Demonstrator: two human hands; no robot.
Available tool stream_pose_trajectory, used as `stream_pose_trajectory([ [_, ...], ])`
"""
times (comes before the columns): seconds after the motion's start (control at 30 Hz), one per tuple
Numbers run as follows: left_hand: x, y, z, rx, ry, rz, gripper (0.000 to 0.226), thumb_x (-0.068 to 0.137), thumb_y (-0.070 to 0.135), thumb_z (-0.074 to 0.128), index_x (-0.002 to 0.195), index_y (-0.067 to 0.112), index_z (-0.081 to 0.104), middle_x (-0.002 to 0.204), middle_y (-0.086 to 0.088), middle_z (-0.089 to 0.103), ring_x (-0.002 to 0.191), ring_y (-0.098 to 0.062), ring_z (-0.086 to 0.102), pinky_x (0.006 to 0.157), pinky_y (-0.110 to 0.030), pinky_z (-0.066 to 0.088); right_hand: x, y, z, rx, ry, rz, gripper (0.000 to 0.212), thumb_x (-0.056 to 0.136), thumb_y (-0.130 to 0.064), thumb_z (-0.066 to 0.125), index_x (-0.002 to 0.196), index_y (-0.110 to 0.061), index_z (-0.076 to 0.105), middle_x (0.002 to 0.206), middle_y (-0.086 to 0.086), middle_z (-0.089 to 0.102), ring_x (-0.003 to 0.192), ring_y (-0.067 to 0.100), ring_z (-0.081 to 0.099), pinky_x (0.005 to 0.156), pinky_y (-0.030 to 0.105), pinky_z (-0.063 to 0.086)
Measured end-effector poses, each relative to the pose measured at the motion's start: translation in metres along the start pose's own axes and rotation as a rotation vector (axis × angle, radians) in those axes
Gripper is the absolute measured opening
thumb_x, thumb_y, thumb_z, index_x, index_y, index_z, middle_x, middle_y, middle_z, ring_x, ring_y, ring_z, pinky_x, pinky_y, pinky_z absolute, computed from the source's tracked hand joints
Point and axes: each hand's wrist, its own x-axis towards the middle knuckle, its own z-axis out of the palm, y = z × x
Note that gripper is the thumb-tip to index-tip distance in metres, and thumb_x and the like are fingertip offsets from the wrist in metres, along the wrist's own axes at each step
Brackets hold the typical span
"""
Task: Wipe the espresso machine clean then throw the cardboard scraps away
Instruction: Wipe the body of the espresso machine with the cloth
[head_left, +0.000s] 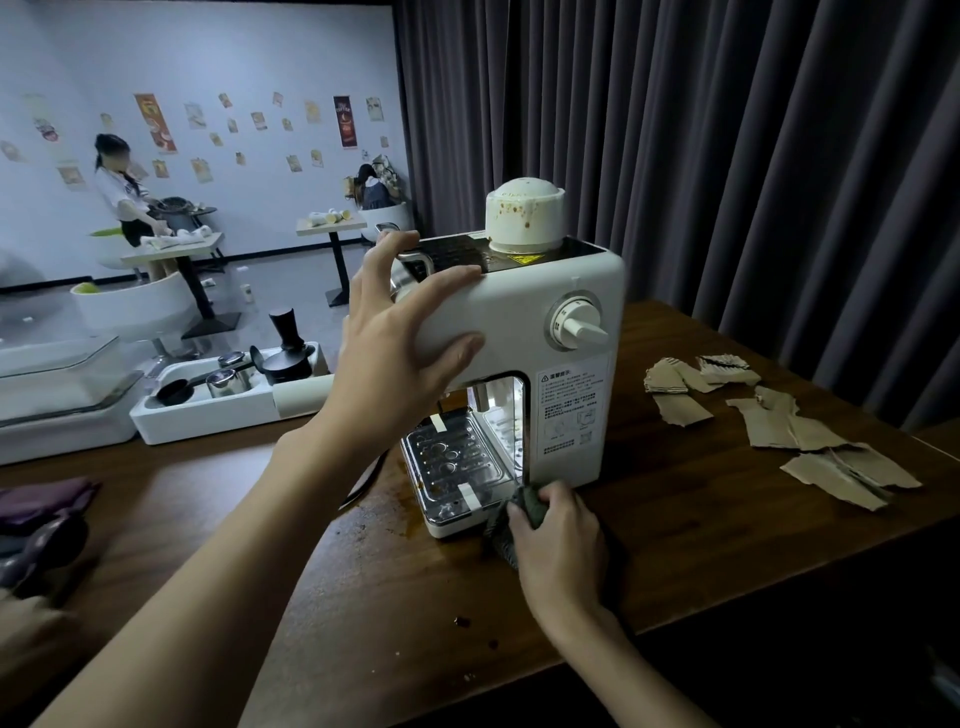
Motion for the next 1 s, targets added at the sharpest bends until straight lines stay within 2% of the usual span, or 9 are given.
stream_pose_trajectory([
  [0.1,0.000,0.000,0.000,0.003,-0.005,-0.002,0.049,0.083,0.043,0.068,0.131,0.040,0.059,0.157,-0.006,0.021,0.148,-0.029,0.020,0.116,-0.056,0.030,-0.013,-0.010,0.006,-0.028,-0.045,-0.033,0.022,0.091,-0.041,0.062,0.104,-0.023,0.057,0.105,-0.006,0.061,0.094,0.012,0.059,0.077,0.027,0.050],
  [0.33,0.000,0.001,0.000,0.003,-0.006,-0.003,0.048,0.083,0.043,0.067,0.131,0.040,0.058,0.156,-0.006,0.023,0.148,-0.030,0.020,0.115,-0.058,0.030,-0.029,-0.021,0.019,-0.002,-0.130,-0.135,0.036,0.095,-0.041,0.058,0.123,-0.019,0.054,0.120,-0.004,0.059,0.108,0.015,0.056,0.083,0.026,0.045],
  [0.47,0.000,0.001,0.001,0.002,0.005,-0.003,0.048,0.083,0.042,0.068,0.130,0.039,0.060,0.156,-0.007,0.023,0.147,-0.029,0.021,0.117,-0.055,0.029,-0.027,-0.017,0.017,0.010,-0.216,-0.176,0.044,0.096,-0.037,0.058,0.134,-0.017,0.048,0.131,-0.002,0.054,0.117,0.017,0.053,0.093,0.030,0.047],
  [0.6,0.000,0.001,0.001,0.005,0.012,-0.005,0.048,0.084,0.041,0.069,0.130,0.038,0.060,0.156,-0.006,0.024,0.147,-0.027,0.022,0.117,-0.054,0.030,-0.022,-0.014,0.010,0.034,-0.242,-0.244,0.026,0.094,-0.034,0.063,0.111,-0.016,0.056,0.111,-0.004,0.057,0.098,0.014,0.055,0.075,0.024,0.042],
  [0.67,0.000,0.002,0.000,0.012,0.009,-0.011,0.047,0.084,0.042,0.069,0.131,0.038,0.060,0.156,-0.006,0.024,0.146,-0.027,0.022,0.117,-0.053,0.030,-0.016,-0.011,0.006,0.055,-0.229,-0.230,0.018,0.092,-0.032,0.066,0.096,-0.019,0.055,0.099,-0.006,0.056,0.087,0.011,0.055,0.070,0.025,0.046],
  [0.77,0.000,0.003,-0.001,0.017,0.001,-0.012,0.047,0.085,0.040,0.071,0.130,0.037,0.061,0.156,-0.006,0.024,0.145,-0.027,0.023,0.117,-0.049,0.029,-0.007,-0.007,0.002,0.094,-0.191,-0.176,0.019,0.089,-0.030,0.070,0.101,-0.018,0.060,0.100,-0.006,0.060,0.089,0.010,0.056,0.077,0.025,0.051],
  [0.87,0.000,0.003,-0.002,0.022,-0.005,-0.017,0.046,0.086,0.034,0.075,0.130,0.036,0.061,0.156,-0.007,0.024,0.145,-0.027,0.022,0.117,-0.044,0.027,0.003,0.000,-0.004,0.083,-0.157,-0.138,0.020,0.088,-0.027,0.072,0.100,-0.016,0.062,0.100,-0.004,0.061,0.086,0.010,0.055,0.072,0.022,0.048],
  [1.0,0.000,0.003,-0.003,0.010,-0.012,-0.019,0.046,0.087,0.033,0.075,0.130,0.037,0.061,0.156,-0.005,0.022,0.145,-0.026,0.021,0.118,-0.051,0.029,0.024,0.016,-0.017,0.110,-0.099,-0.066,0.018,0.085,-0.021,0.074,0.093,-0.011,0.061,0.098,0.002,0.061,0.083,0.014,0.057,0.068,0.024,0.048],
])
